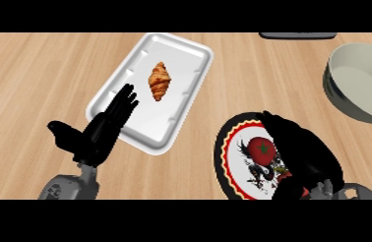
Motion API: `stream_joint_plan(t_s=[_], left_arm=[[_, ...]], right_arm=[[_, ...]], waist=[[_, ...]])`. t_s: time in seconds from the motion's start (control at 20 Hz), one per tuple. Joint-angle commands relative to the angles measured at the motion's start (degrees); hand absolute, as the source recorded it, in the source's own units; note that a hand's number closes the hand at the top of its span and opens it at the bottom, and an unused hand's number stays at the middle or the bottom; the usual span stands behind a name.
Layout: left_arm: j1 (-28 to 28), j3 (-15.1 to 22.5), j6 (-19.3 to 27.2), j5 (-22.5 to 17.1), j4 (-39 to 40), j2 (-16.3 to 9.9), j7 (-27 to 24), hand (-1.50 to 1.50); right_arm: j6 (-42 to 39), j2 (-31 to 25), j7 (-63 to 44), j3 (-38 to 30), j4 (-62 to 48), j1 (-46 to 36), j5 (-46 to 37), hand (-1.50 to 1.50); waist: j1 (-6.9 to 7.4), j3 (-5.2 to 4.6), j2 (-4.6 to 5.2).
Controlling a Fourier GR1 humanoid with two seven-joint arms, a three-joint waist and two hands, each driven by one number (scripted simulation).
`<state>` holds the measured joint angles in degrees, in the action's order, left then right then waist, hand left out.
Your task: Pick the tomato from the plate and place it in the bowl
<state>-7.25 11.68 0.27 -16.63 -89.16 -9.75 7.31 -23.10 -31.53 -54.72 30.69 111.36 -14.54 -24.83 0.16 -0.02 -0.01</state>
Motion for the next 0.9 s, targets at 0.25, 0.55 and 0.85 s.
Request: stream_joint_plan(t_s=[0.25, 0.55, 0.85], left_arm=[[1.6, -0.5, -1.8, 2.5, -0.1, 2.0, -0.7, 0.0], [-0.4, -3.6, -4.2, 0.5, 1.9, 1.9, 0.9, 0.0], [1.1, -0.3, -0.8, 6.3, 0.6, 6.3, -0.1, 0.0]], right_arm=[[-4.2, 5.5, 2.3, -1.0, -5.0, 1.2, -8.3, -1.5], [-4.8, 10.0, 0.3, 1.1, -5.0, 3.2, -14.0, -1.5], [-1.0, 10.6, 12.0, -4.5, -13.3, 4.4, -18.5, -1.5]], waist=[[-0.12, 0.02, -0.03], [-0.25, 0.01, -0.01], [-0.15, 0.03, 0.0]])
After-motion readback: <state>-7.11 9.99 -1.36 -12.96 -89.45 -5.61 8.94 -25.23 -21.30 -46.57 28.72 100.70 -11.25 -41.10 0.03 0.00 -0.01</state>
